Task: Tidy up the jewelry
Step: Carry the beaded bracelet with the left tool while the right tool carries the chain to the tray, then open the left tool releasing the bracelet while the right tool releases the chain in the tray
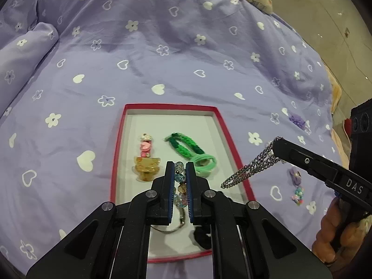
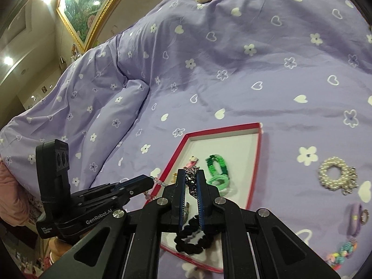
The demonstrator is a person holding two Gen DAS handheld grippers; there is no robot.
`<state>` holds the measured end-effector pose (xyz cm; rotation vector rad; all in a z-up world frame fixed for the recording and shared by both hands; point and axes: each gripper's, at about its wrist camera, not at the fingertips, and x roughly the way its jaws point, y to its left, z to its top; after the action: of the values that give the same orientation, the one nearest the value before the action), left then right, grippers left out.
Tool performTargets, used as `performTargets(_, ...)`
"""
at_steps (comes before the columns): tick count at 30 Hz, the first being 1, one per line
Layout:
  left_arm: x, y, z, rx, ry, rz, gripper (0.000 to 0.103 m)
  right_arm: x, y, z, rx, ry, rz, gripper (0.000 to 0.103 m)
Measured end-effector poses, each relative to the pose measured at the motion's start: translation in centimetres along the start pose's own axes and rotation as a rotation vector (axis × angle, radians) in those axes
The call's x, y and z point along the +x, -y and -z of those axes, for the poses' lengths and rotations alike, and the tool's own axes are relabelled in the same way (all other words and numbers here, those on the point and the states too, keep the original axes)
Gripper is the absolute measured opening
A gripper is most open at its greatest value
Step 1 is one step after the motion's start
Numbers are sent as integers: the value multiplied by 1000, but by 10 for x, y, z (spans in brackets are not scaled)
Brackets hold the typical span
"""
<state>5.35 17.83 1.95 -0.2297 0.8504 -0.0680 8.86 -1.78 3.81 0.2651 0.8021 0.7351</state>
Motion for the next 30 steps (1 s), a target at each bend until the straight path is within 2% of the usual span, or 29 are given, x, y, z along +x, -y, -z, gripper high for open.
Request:
performTargets(6, 15, -15, -1, -28, -13, -17, 8, 26, 3, 3, 10, -39, 7, 8)
performTargets(16, 51, -39, 10, -66, -84, -68, 8, 65, 28, 26, 49, -146, 61, 8)
performTargets(27, 75, -50, 22, -101, -162, -82, 9, 83, 33, 39, 33, -229, 91, 9)
performTargets(30, 74, -50, 23, -98, -162, -85, 9, 84, 34, 39, 31, -235, 94, 13)
